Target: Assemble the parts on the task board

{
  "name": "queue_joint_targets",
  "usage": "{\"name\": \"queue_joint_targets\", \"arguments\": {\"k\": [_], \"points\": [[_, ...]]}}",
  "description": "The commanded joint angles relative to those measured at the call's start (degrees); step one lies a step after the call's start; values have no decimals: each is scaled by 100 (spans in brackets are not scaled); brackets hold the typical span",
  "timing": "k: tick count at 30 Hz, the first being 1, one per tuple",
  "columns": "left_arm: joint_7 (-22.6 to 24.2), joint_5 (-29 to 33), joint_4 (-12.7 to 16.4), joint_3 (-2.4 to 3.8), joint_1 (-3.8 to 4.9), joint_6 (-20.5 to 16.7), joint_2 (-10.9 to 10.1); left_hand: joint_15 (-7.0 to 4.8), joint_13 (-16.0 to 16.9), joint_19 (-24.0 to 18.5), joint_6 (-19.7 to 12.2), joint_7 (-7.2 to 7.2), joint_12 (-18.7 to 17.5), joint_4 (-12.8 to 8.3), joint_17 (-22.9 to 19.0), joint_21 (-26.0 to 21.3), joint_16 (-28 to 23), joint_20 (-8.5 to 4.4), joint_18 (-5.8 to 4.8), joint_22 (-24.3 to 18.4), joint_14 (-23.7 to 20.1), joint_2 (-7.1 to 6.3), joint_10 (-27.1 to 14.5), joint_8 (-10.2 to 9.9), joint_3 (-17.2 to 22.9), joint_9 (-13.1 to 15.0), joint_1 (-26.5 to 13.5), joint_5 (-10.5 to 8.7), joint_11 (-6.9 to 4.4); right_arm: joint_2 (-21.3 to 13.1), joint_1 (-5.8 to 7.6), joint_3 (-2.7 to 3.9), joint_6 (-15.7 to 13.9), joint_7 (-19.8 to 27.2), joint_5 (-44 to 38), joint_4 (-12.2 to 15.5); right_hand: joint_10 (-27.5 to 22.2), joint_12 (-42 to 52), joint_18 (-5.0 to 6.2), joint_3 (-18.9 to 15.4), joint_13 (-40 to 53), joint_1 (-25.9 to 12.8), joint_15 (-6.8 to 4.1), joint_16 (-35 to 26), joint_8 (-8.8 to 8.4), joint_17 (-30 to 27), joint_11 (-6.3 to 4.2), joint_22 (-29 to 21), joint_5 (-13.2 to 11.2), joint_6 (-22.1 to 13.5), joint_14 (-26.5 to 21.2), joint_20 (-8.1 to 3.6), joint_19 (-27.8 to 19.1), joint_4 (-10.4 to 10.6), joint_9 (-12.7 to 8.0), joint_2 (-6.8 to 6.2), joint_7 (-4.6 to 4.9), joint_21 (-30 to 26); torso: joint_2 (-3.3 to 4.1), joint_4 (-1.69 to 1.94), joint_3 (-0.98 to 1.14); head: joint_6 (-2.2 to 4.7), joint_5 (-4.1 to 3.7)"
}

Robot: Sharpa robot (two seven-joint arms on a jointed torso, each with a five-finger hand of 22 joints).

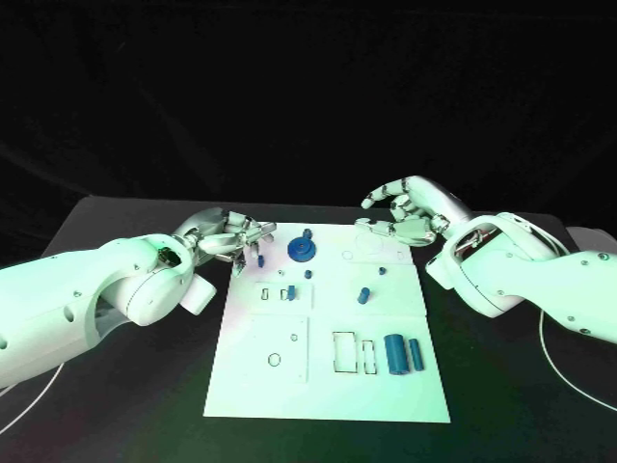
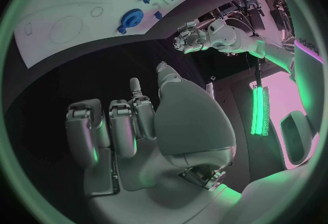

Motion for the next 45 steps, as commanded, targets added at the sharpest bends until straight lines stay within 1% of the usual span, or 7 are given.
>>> {"name": "queue_joint_targets", "arguments": {"k": [1,6,14,23,27,31,45], "points": [[-1260,-1279,-56,9,78,1054,136,-51,739,275,-32,-39,781,11,566,604,204,-36,-161,873,348,32,119,198,-101,194,-212,-17,-47,-45,10,-2,164,326,614,-23,-14,11,-82,30,748,4,-10,19,39,1507,-27,1506,21,45,587,-11,599,5,9,50,7,26,-27,-14,22,-16,15],[-2083,-2200,-174,9,279,1800,432,-105,1535,607,-84,-96,1548,22,672,1078,273,-96,-284,1662,393,34,345,408,-321,431,-414,-22,-99,-74,20,-6,239,324,704,-72,-15,9,-82,34,747,6,-13,19,46,1507,-31,1506,27,55,587,-13,599,4,11,54,3,26,-30,-21,39,-13,32],[-2750,-2745,-354,11,508,2497,794,-131,1648,752,-112,-117,1669,20,707,1204,296,-130,-323,1895,404,82,341,490,-376,536,-401,-21,-121,-41,20,-18,302,272,730,-146,-23,0,-82,41,738,11,-18,19,57,1507,-37,1506,46,67,587,-17,599,3,14,60,-2,26,-36,-12,52,-37,62],[-2991,-3088,-516,16,598,2897,1050,-155,1784,1055,-180,-136,1810,28,1006,1462,471,-170,-409,2367,483,262,332,593,-451,709,-501,-22,-140,-2,16,-30,374,212,728,-204,-34,-12,-82,49,727,21,-29,19,71,1507,-46,1506,108,74,587,-28,599,1,16,53,-10,26,-32,-24,56,-25,66],[-3044,-3176,-589,15,619,3019,1140,-166,1833,1103,-193,-152,1870,31,1086,1506,520,-183,-423,2448,504,253,349,659,-571,805,-638,-25,-153,4,16,-33,396,190,718,-214,-34,-12,-82,49,727,21,-29,19,71,1507,-46,1506,108,74,587,-28,599,1,16,53,-10,26,-39,-14,76,-18,59],[-3082,-3293,-661,14,631,3094,1225,-176,1831,1134,-226,-168,1889,26,1122,1542,541,-194,-437,2524,512,130,331,722,-800,913,-743,-26,-166,6,13,-36,428,174,681,-224,-41,-21,-82,48,720,22,-32,19,75,1507,-48,1506,127,75,587,-30,599,0,17,44,-13,26,-46,-9,65,-31,68],[-3117,-3283,-890,-49,639,3121,1454,-185,1840,1167,-239,-180,1915,19,1179,1598,575,-201,-455,2632,527,222,336,767,-830,992,-673,-18,-177,47,6,-41,444,125,634,-256,-54,-34,-82,46,708,18,-34,19,81,1507,-50,1506,154,77,587,-34,599,4,18,36,-14,26,-42,-17,68,-59,87]]}}
